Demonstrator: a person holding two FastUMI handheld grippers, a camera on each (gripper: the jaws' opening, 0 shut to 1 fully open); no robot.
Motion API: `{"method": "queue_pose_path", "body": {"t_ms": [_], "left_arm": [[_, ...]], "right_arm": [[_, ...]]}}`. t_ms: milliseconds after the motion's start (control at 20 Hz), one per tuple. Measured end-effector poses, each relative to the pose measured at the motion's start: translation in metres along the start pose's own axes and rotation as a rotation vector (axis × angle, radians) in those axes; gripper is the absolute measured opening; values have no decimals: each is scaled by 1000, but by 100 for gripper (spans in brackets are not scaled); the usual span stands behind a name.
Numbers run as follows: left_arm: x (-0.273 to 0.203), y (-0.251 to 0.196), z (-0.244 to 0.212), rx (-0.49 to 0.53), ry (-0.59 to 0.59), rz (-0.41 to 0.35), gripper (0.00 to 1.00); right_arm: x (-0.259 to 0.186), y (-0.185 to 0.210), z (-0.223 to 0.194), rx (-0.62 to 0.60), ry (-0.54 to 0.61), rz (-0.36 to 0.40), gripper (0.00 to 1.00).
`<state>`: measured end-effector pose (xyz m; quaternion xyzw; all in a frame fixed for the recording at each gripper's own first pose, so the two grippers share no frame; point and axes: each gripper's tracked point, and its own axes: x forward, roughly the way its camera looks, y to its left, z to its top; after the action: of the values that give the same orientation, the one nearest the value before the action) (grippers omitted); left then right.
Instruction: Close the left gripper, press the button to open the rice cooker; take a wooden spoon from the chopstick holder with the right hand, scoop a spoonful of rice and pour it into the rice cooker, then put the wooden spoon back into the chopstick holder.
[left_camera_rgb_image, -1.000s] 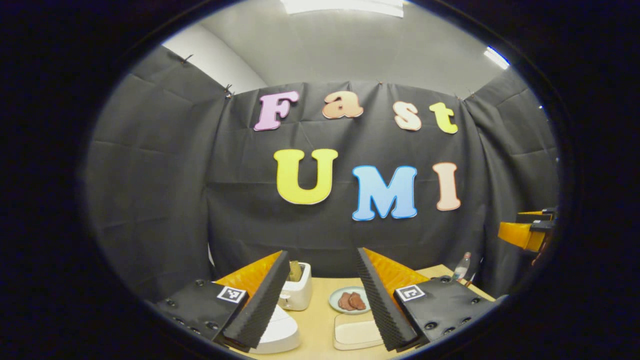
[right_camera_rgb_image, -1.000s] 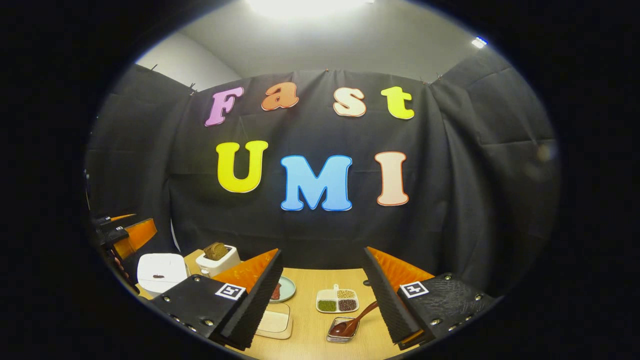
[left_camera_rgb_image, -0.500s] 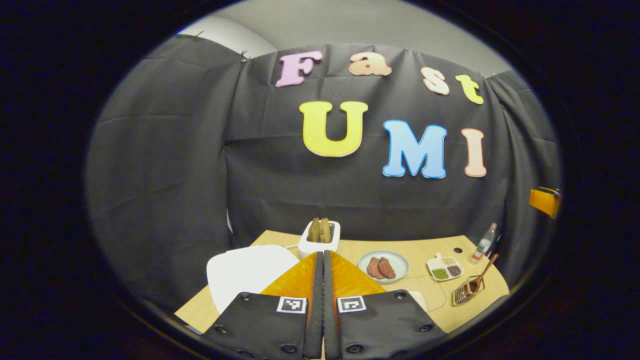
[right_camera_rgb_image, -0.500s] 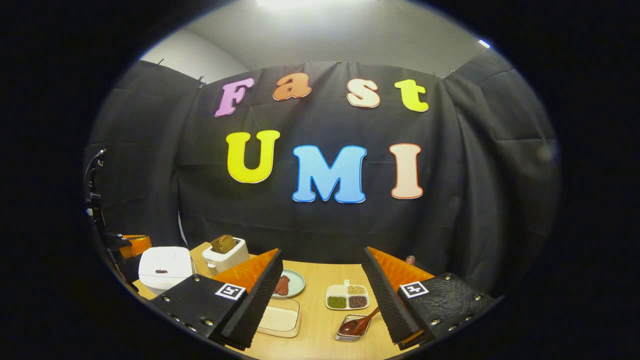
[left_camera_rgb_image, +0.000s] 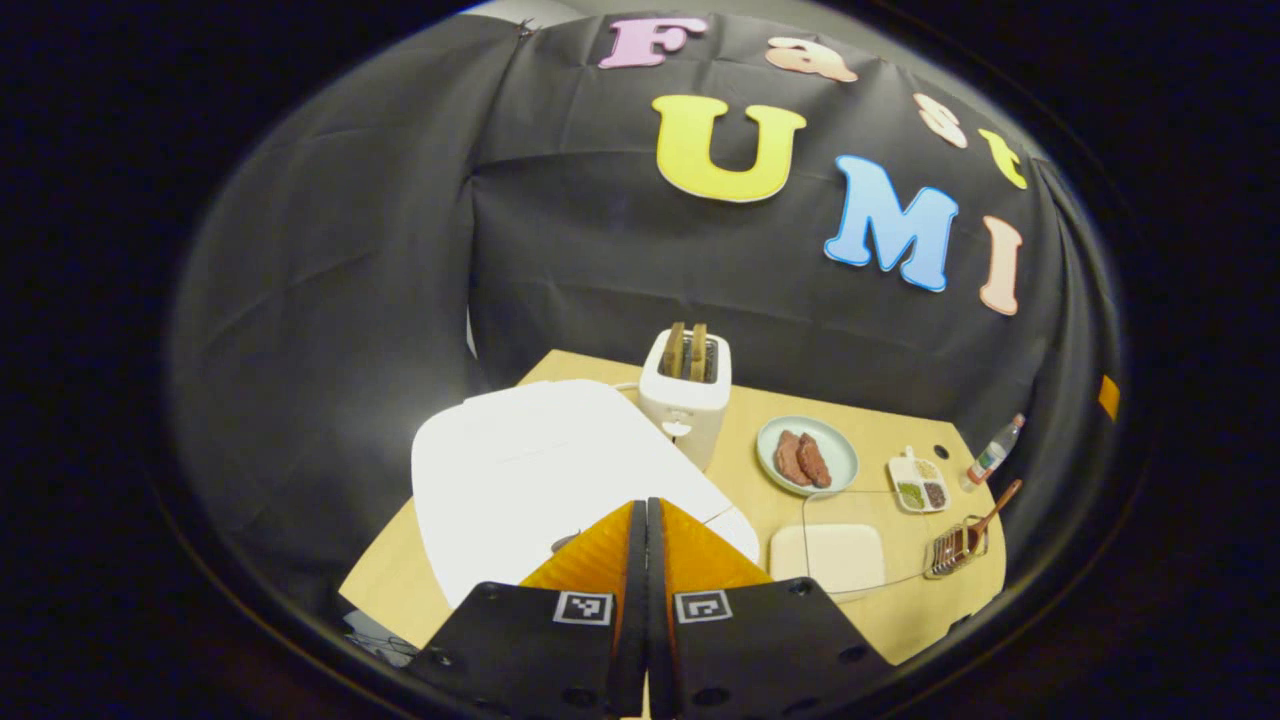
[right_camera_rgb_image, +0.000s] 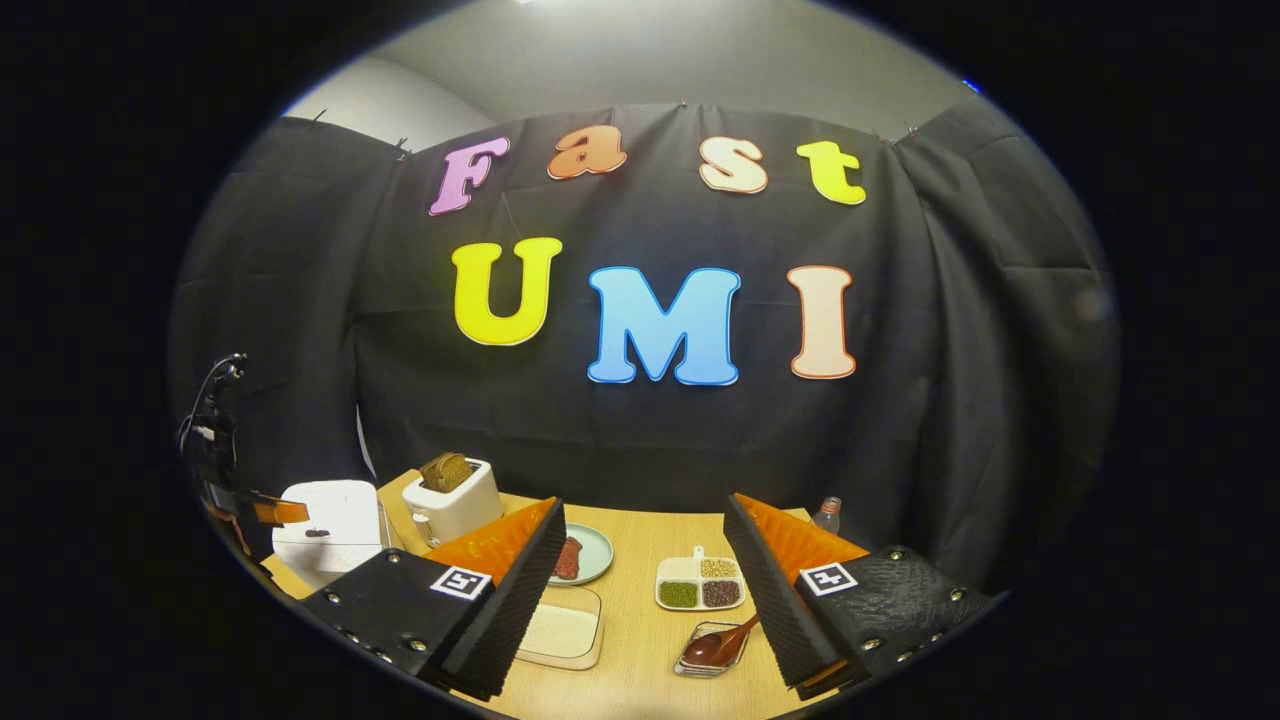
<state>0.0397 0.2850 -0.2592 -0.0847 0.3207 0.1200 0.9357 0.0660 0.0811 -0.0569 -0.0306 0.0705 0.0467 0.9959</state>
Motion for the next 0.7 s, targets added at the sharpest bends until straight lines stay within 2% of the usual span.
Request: {"method": "queue_pose_path", "body": {"t_ms": [250,450,600,700], "left_arm": [[24,21,-23,-37,95,25,9],[39,24,-37,-27,141,29,11],[43,25,-35,-29,147,41,9],[35,26,-21,7,105,51,9]], "right_arm": [[6,2,-5,-8,15,-2,96],[8,5,-4,-18,18,0,96],[9,6,-6,-19,23,0,97],[9,6,-6,-17,23,2,96]]}}
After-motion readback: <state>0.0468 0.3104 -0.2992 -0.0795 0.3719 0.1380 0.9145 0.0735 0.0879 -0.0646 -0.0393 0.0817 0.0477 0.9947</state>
